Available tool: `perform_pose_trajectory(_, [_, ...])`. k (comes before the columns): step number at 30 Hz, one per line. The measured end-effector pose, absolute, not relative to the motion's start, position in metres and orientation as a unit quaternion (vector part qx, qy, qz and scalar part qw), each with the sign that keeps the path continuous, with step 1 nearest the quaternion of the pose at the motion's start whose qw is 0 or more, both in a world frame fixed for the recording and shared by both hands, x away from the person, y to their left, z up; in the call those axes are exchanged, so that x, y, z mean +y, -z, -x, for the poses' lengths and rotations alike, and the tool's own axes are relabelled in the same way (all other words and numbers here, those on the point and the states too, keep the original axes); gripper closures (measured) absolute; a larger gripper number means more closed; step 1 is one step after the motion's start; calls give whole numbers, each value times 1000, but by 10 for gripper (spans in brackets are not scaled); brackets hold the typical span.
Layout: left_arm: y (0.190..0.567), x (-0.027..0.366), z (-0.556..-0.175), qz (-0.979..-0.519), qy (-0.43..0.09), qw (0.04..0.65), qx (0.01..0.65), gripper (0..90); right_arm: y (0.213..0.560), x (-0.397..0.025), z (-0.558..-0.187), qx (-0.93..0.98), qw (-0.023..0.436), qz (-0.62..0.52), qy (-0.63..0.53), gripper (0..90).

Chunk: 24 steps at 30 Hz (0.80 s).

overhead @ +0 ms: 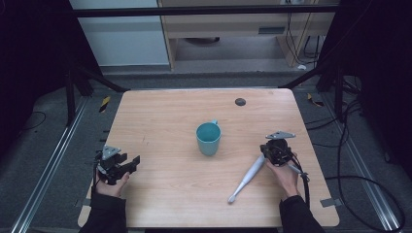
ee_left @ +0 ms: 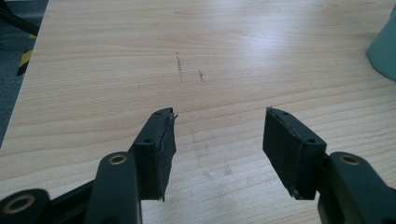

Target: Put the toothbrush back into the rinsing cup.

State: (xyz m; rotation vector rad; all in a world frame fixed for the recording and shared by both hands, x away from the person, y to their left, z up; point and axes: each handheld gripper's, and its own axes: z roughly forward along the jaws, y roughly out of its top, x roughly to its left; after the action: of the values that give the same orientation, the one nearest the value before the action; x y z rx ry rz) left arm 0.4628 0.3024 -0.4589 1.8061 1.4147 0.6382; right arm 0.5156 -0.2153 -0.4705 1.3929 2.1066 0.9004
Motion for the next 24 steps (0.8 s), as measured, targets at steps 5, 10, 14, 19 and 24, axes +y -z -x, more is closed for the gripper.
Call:
perform_pose_trajectory(5, [459, 303, -464, -708, -251, 367, 549, 434, 477, -214, -520, 771, 219, -506, -319, 900])
perform_pose_trajectory(10, [459, 302, -464, -708, -257, 364, 548, 431, 480, -215, -521, 774, 216, -506, -313, 900])
perform_pose_trajectory(14, [459, 302, -464, -709, -257, 362, 548, 429, 481, -216, -521, 777, 212, -506, -309, 900])
perform_pose_trajectory(19, [458, 302, -463, -708, -258, 363, 548, 429, 481, -217, -520, 779, 211, -508, -300, 900])
perform_pose_trajectory(24, [458, 302, -463, -709, -259, 362, 547, 429, 481, -217, -518, 782, 210, -509, -290, 900])
